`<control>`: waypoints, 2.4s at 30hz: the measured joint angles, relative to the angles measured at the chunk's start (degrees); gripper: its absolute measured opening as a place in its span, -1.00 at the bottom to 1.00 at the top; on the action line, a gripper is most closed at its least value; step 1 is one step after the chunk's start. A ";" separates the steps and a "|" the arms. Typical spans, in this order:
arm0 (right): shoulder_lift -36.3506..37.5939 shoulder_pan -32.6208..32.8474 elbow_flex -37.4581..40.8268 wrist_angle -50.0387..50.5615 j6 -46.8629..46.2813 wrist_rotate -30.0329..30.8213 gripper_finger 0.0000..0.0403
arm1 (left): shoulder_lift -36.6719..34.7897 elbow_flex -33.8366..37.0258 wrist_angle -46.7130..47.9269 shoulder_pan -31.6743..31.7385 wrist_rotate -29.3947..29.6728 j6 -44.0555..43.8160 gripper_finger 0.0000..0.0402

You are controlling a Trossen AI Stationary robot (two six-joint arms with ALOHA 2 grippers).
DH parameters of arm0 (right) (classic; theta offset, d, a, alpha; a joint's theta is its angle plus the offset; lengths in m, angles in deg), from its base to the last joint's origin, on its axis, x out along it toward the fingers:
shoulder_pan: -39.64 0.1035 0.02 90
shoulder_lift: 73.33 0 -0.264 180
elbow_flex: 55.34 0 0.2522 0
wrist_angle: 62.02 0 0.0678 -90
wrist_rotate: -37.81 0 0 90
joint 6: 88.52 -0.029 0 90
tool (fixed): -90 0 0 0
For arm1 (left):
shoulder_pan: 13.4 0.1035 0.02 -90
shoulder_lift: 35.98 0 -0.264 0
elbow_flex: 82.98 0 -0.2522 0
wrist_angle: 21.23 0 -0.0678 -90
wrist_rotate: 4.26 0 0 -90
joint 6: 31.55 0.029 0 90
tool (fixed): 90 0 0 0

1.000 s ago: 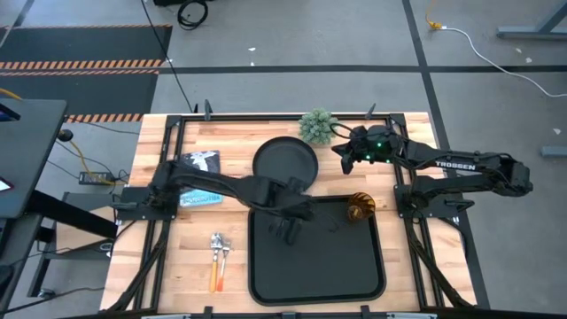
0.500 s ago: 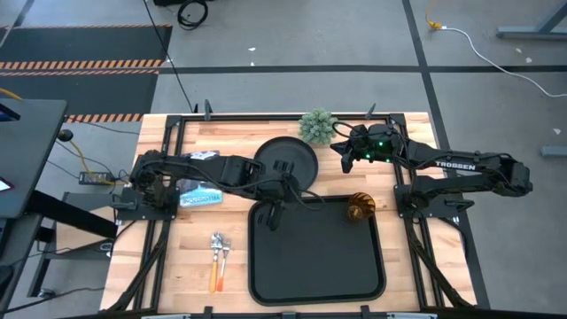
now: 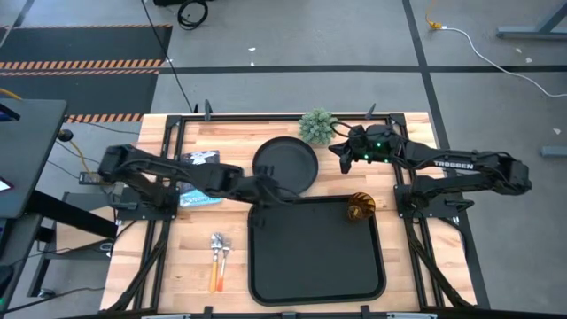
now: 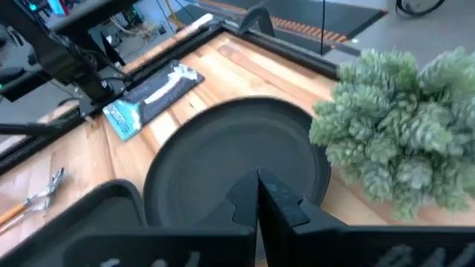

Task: Pick and place plate/cup/fork/spoon on tray
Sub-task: Put the black plate on the black tray

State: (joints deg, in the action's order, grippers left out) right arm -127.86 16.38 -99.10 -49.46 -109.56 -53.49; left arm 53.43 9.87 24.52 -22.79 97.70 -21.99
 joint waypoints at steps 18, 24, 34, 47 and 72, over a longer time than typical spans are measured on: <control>-6.84 7.45 -0.96 -0.75 -4.35 7.99 -0.95 | -26.69 28.43 -17.03 0.57 6.31 -6.14 -0.96; -12.62 7.15 -9.96 10.52 -4.04 10.20 -0.95 | -34.78 35.92 -19.21 1.18 7.83 -10.29 -0.96; -24.07 5.42 -22.23 25.44 -3.45 10.54 -0.87 | -45.79 44.30 -22.62 0.81 10.32 -13.61 -0.96; -31.28 0.58 -22.27 29.97 -7.91 7.54 -0.35 | -59.14 53.84 -25.39 0.40 15.74 -16.44 -0.96; -41.21 0.43 -22.21 21.86 -13.07 1.28 -0.20 | -69.20 57.05 -24.39 0.42 14.76 -19.46 -0.95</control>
State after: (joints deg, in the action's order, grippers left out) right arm -169.07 16.81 -121.30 -27.60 -122.63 -52.20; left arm -15.77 66.92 0.12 -22.37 112.46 -41.45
